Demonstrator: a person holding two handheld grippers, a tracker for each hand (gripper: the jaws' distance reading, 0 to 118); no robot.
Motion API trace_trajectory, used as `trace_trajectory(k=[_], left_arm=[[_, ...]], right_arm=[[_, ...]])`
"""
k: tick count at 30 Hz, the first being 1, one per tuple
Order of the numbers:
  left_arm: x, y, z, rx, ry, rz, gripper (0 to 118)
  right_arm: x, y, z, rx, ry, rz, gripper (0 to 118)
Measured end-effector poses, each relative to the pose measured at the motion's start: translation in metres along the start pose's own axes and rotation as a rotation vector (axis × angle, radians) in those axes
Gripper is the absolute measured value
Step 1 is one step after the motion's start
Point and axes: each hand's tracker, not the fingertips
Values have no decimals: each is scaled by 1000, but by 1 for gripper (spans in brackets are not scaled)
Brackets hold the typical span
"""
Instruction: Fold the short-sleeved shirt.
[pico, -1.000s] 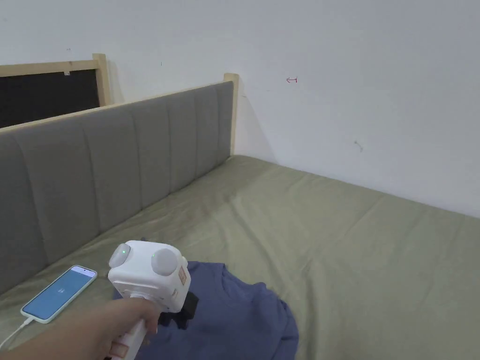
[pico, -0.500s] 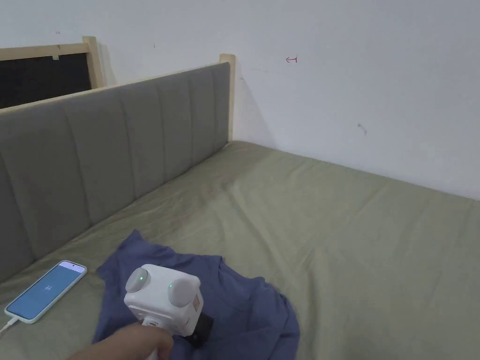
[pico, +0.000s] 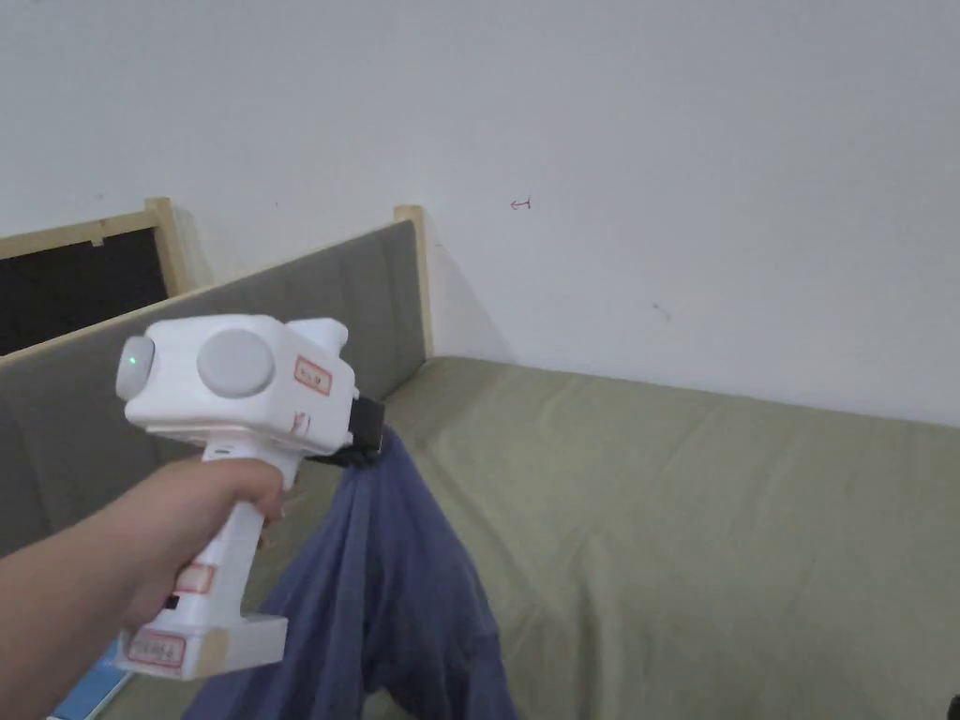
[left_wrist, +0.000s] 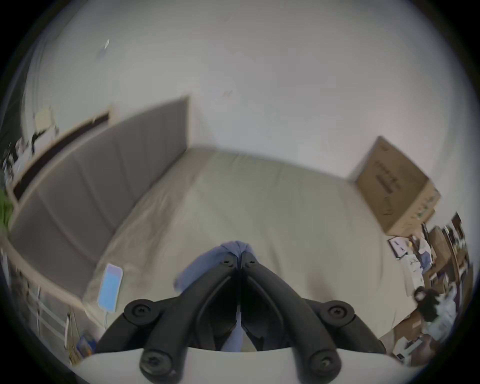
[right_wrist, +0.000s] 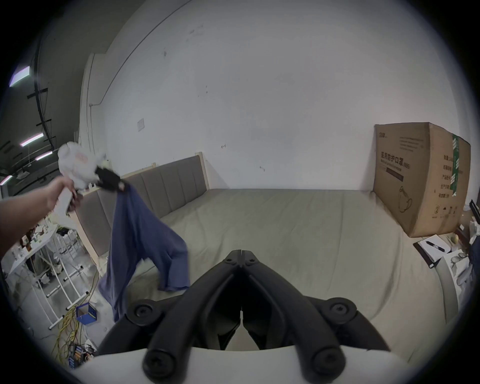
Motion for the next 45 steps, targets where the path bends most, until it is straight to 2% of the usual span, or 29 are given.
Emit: trace_trajectory(k=[3,7,11,13,16,20,22,25,28,30,31,32,34,35,37,41,45], left_arm=[[77,34,54,113,-128,-123,0],[169,46,90,200,-323,-252,0],[246,37,91,197,-538,-317,0],[286,24,76,157,-594,-389,0],[331,-6,28,74,-611,-435,0],[375,-71,-75,-151,-624,-394,0],[391,-121,-137,-321,-573,-423,0],[396,-198,-205,-514,-421,-434,0],[385,-240,-237,-591,-306,-420,0],[375,-247,-240,-601,-291,-409,2],[370,-245,-240,-598,-296,-404,7],[366,-241,-238,-595,-294,-401,29],[352,-226,-227,-569,-330,-388,93],[347,-216,-218,-534,-350,-366,118],[330,-190,-188,-377,-392,-342,116],[284,-156,-112,-175,-441,-262,116],[236,-164,-31,93,-388,-152,116]], right_arm=[[14,3,19,40,-29,-19,0],[38,7,48,98,-90,-59,0],[66,8,76,123,-160,-94,0],[80,7,91,140,-209,-99,0],[103,3,109,147,-292,-105,0],[129,-11,122,127,-343,-144,0],[139,-22,123,92,-367,-159,0],[149,-36,119,37,-376,-181,0],[154,-49,110,-21,-377,-193,0],[153,-56,104,-54,-374,-204,0],[153,-59,101,-67,-369,-211,0],[152,-61,98,-78,-363,-218,0],[148,-63,94,-89,-348,-229,0],[146,-62,92,-90,-338,-232,0],[139,-56,92,-82,-325,-225,0],[126,-39,96,-33,-310,-182,0],[110,-24,103,67,-293,-140,0]])
